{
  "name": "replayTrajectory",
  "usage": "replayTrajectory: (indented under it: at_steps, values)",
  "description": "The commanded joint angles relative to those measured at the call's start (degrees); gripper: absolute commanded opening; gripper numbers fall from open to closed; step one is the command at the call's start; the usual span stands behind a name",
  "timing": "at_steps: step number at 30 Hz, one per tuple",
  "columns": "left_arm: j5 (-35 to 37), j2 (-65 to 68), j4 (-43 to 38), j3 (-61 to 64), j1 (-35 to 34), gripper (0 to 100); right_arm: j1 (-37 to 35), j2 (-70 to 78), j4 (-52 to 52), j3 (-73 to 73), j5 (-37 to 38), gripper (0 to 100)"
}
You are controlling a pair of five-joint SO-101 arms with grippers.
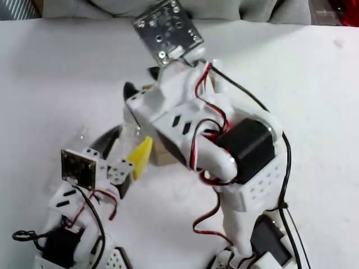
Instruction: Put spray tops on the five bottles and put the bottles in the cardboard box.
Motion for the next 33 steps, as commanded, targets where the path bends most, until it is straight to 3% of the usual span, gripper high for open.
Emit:
replayTrajectory:
  at_steps: [1, 7, 13, 21, 27, 33]
  values:
    - [-0.70, -0.57, -1.76, -0.44, -0.31, 5, 2.15, -0.22, -1.71, -0.35, -0.88, 5.0]
    - [-0.70, -0.57, -1.76, -0.53, -0.31, 5, 2.07, 1.63, -2.59, 4.31, -0.44, 1.5]
    - [-0.70, -0.57, -1.76, -0.62, -0.31, 5, 0.57, 5.85, 3.21, 4.40, 6.07, 1.5]
    - [-0.35, -0.57, -1.76, -0.53, -0.31, 5, 0.66, 1.19, 2.07, 4.04, 6.59, 1.5]
    - [-0.26, -0.57, -1.76, -0.44, -0.31, 5, 7.43, -6.02, -0.48, 4.22, -0.26, 1.5]
    - [-0.18, -0.57, -4.75, -0.44, -0.31, 5, 18.24, -12.97, 3.38, 11.96, -1.05, 1.5]
